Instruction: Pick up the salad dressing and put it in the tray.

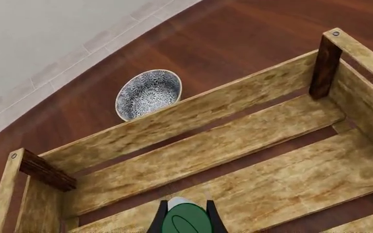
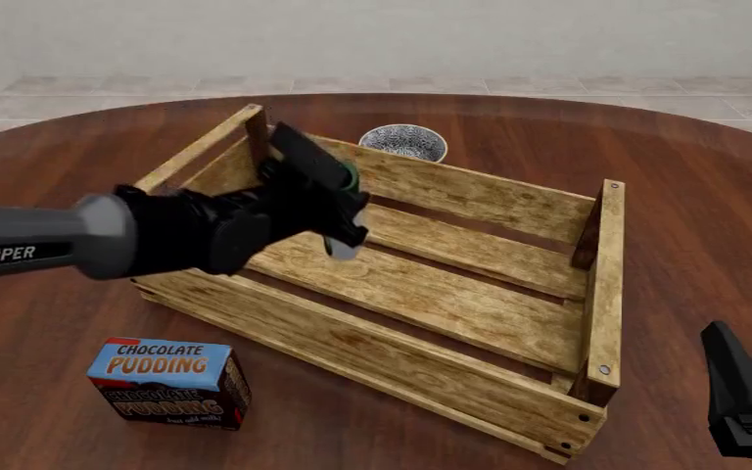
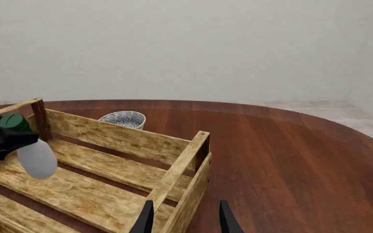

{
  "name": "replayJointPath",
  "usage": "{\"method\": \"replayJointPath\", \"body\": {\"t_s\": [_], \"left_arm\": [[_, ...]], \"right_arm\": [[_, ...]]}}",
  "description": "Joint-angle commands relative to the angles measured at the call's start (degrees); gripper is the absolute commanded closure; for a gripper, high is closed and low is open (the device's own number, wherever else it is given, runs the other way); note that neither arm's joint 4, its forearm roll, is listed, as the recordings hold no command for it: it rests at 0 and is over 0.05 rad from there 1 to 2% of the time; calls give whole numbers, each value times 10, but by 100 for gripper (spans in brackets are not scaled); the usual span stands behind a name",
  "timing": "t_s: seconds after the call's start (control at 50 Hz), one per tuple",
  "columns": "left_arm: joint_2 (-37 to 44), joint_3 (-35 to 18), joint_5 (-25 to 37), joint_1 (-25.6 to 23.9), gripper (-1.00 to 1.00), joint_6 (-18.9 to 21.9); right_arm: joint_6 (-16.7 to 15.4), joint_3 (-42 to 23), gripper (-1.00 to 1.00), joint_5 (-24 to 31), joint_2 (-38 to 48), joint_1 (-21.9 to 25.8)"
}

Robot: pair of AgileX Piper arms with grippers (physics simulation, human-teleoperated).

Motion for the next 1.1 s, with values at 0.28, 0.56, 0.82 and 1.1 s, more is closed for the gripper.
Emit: {"method": "replayJointPath", "body": {"t_s": [0.28,0.56,0.82,1.1], "left_arm": [[53,-10,-18,4,100,0],[77,-14,-22,3,100,0],[103,-23,-21,3,100,-2],[114,-29,-14,5,100,-10]], "right_arm": [[0,0,-100,0,0,0],[0,0,-100,0,0,0],[0,0,-100,0,0,0],[0,0,-100,0,0,0]]}}
